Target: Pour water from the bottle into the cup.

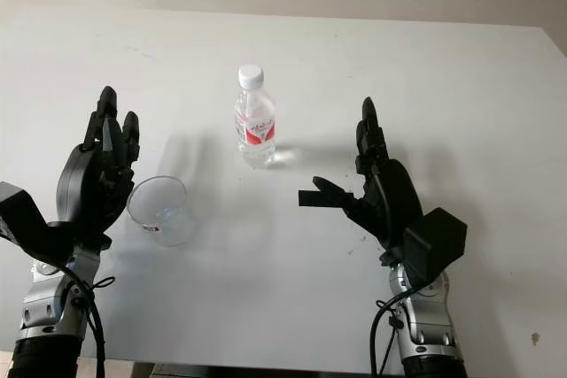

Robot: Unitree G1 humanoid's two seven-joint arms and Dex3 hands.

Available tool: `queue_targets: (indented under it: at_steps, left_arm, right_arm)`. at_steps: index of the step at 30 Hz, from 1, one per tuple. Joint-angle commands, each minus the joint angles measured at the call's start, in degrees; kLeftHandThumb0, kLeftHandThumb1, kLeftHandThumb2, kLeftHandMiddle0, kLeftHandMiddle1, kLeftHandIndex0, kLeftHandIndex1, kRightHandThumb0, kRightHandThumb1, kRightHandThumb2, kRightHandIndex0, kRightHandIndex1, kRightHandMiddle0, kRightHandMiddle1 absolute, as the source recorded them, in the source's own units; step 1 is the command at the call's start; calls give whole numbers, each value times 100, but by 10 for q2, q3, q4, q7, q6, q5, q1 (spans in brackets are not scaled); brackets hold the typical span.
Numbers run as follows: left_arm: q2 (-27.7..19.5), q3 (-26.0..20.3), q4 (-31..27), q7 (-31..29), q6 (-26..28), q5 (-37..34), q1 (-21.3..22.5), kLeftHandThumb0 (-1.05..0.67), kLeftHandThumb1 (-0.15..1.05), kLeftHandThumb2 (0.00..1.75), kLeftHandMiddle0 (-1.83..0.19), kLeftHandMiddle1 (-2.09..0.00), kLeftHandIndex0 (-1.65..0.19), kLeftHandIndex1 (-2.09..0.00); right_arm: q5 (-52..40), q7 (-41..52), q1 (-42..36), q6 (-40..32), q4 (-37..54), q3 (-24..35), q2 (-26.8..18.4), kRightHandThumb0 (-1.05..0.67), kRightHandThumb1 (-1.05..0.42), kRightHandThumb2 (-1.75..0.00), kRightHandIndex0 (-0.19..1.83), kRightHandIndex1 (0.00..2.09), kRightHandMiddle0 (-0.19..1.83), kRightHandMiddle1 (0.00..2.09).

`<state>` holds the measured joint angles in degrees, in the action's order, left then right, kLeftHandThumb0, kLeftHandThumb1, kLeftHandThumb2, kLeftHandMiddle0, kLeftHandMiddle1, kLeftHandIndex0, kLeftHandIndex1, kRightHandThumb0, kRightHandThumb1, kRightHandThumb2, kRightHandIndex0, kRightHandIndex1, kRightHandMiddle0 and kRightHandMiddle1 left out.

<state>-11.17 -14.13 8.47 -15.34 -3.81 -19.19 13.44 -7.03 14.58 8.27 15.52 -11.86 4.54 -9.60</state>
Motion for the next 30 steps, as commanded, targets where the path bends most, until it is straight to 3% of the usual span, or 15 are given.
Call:
queue_targets:
  at_steps: [1,12,20,30]
  left_arm:
    - [1,-2,-8,-2,-2,-1,-4,-72,105,66,19,0,19,0]
    - [3,-1,3,5,-3,3,5,-71,105,67,19,0,19,0]
    - [1,-5,12,-2,-11,-1,9,-73,105,65,19,0,19,0]
    - [-2,-10,17,-10,-12,-5,17,-74,105,66,19,0,19,0]
  right_arm:
    - [-1,2,-3,0,9,-1,1,-90,-96,-5,-19,0,-19,0]
    - [-1,23,27,-3,-24,-5,-4,-90,-96,-5,-19,0,-19,0]
    - [33,37,174,-7,-107,-30,-7,-94,-92,-4,-19,0,-19,0]
    - [63,12,327,3,-273,-52,34,-103,-91,-5,-19,0,-19,0]
